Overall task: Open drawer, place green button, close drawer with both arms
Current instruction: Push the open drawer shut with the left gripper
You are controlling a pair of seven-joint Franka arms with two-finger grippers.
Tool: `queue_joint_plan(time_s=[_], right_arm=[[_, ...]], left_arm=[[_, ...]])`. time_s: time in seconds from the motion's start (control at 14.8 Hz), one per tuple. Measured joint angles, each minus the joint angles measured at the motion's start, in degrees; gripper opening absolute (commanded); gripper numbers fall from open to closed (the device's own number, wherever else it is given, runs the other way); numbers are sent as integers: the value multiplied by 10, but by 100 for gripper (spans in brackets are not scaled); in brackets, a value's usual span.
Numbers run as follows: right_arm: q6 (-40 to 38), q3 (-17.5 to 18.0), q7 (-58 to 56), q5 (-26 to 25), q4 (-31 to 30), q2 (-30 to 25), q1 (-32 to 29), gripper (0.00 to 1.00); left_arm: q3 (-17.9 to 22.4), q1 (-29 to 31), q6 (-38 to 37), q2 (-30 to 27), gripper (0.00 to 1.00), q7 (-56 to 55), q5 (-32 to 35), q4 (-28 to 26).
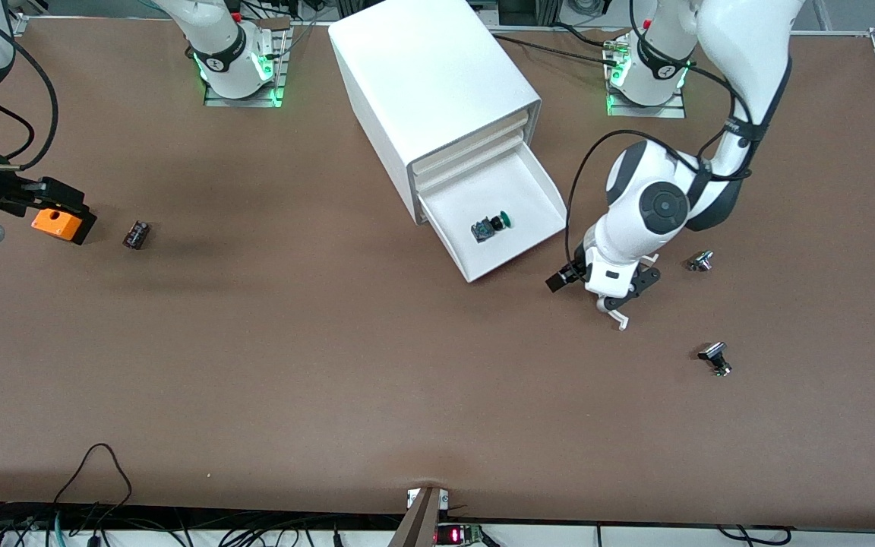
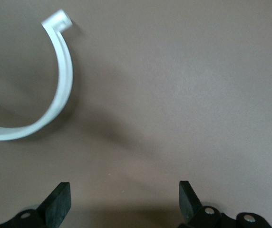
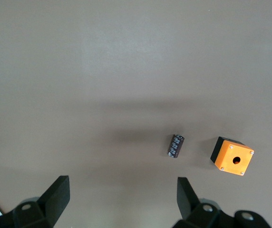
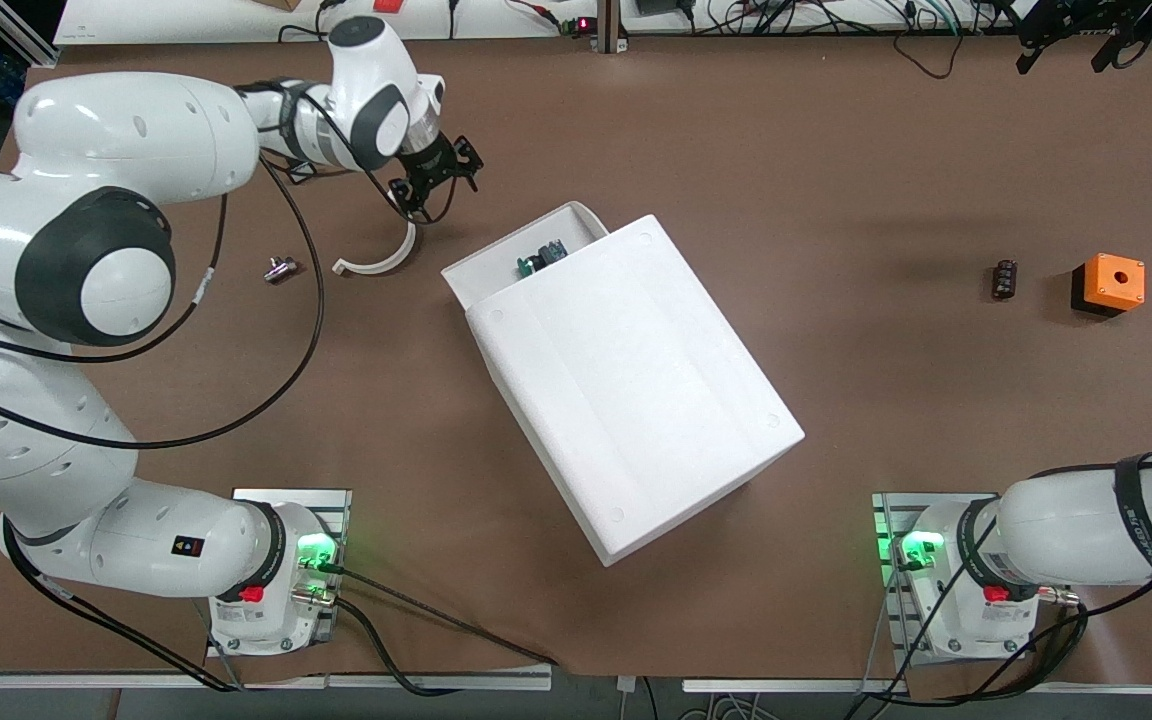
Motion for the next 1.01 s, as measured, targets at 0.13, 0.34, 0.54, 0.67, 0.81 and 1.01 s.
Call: queue_joint_plan(time_s=[0.13,0.34,0.54,0.67,0.81,1.01], right_arm=[[0,0,0,0,0,0,0,100],[1,0,0,0,0,0,0,100],[4,0,0,0,0,0,0,100],[4,0,0,0,0,0,0,100],[4,0,0,0,0,0,0,100],[4,0,0,0,0,0,0,100]], left_arm=[[-1,-22,48,4,100,-25,0,-29],[-3,-64,73,3,100,-39,0,-54],[-11,-76,73,1,100,-42,0,-65],[-36,-77,66,0,100,-52,0,-76],[-78,-77,49,-2,100,-77,0,-84],[-136,-80,38,-5,100,-110,0,-91]])
